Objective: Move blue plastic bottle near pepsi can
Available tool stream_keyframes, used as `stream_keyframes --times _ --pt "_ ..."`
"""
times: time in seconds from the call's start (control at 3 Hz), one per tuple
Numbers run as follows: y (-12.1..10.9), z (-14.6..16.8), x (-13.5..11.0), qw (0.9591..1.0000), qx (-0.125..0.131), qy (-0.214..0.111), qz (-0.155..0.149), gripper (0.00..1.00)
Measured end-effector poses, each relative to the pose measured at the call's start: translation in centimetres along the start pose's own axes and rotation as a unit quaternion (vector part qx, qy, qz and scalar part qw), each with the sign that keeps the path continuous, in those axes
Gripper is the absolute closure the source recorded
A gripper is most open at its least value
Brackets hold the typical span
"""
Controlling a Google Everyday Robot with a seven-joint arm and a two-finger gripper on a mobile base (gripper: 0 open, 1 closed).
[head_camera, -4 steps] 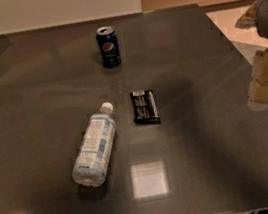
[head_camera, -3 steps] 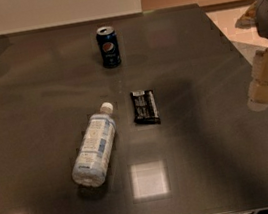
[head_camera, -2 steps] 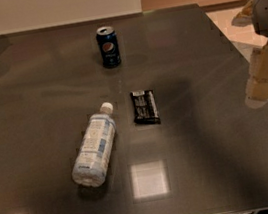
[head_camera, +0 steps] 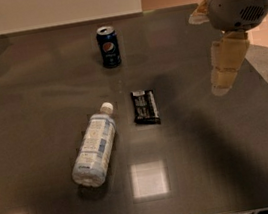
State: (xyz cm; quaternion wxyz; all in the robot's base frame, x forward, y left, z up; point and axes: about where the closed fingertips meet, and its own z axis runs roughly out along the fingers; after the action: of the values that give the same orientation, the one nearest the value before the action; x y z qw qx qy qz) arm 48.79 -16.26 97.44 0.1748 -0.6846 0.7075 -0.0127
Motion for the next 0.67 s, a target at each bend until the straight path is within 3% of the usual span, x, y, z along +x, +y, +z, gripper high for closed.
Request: stream_keyframes --times 0.33,0.67 --pt "-1.8 1.8 -3.3 0.9975 -0.011 -0.035 -0.061 0.00" --pt "-2.7 3.2 -7.0 0.9882 -0.028 -0.076 -0.130 0.00"
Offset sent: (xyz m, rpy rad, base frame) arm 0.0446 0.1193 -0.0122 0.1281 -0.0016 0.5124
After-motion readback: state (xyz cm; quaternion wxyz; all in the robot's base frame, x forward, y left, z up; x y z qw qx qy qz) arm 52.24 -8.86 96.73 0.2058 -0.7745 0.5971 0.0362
